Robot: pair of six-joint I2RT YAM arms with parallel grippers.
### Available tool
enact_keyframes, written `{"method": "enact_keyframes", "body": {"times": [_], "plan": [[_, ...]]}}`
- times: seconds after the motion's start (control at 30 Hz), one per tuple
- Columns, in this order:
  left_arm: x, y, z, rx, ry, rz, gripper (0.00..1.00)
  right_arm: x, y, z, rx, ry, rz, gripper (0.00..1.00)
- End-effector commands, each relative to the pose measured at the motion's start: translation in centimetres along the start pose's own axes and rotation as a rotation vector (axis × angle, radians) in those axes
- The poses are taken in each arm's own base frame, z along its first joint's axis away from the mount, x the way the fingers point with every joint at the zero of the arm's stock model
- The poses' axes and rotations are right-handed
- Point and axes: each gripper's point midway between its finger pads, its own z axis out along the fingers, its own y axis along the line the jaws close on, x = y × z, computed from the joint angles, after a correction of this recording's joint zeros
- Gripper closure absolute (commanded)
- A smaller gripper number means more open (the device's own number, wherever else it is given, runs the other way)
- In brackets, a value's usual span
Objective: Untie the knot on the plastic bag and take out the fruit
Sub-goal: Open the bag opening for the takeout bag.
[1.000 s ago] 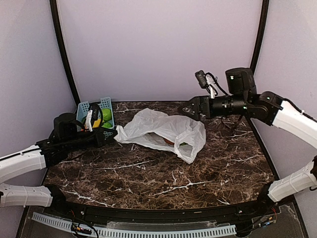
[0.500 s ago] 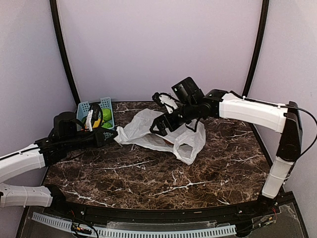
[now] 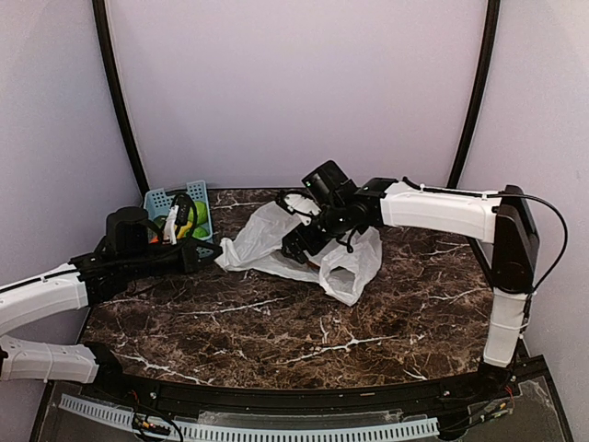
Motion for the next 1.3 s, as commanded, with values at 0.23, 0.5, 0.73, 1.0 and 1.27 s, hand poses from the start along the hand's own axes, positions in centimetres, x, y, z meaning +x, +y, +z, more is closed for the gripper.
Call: {"method": "enact_keyframes", "body": {"times": [0.23,0.5,0.73,1.0,1.27], "plan": [[-1.6,-1.3,0.1,0.022,-0.009,0.025,0.99,-2.7,-2.9,1.7,0.192,-0.088,-0.064,0.12],[-1.6,-0.8,-0.4,-0.012,-0.015,0.023,0.99,-4.5,-2.1,1.5,0.186,-0.140,-0.099,0.48],[-1.9,-1.5,-0.8,-0.004,0.003,0.052,0.83,-9.1,-5.4,-4.7,0.277,-0.294,0.036,1.00],[-3.1,-2.7,-2.9,-0.012,-0.016,0.106,0.30,-12.1,-8.8,-10.5,0.102,-0.473,0.280,1.00],[-3.1,-3.5,-1.4,0.074,-0.089,0.066,0.22,-12.3,-9.0,-10.5,0.084,-0.487,0.372,1.00]]}}
